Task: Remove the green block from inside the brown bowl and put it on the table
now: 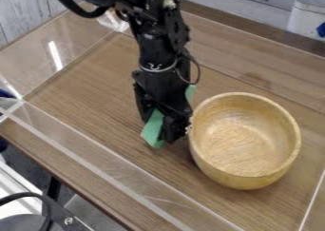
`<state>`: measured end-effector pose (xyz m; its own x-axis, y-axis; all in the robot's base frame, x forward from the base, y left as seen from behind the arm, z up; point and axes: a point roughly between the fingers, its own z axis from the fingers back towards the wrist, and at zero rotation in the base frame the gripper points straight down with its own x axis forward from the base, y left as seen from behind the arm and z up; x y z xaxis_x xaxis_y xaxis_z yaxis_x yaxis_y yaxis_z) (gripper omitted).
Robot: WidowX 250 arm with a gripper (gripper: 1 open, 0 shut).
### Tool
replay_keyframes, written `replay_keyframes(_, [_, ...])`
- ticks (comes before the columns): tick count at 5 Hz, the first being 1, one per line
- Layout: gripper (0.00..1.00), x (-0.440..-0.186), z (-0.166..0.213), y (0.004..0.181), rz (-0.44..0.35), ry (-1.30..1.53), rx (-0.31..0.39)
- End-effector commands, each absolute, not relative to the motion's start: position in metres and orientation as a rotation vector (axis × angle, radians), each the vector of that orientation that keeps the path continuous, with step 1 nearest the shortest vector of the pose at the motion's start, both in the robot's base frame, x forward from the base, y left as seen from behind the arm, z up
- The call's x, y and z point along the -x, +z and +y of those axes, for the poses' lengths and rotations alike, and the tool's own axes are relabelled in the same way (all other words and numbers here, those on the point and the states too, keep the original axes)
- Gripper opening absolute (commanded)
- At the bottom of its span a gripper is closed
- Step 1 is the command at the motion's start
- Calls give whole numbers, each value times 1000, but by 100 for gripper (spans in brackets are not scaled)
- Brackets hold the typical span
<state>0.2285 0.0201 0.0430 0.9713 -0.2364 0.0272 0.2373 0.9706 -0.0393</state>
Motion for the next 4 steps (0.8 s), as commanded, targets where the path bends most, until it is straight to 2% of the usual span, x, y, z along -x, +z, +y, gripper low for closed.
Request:
replay_keyframes(1, [100, -238, 26, 59, -80, -266, 20])
replay_keyframes(2, [100, -236, 29, 66, -89, -287, 8])
replay_keyframes(3, [100, -241, 31, 84, -137, -288, 16])
replay_keyframes(4, [100, -251, 33, 119, -212, -283, 23])
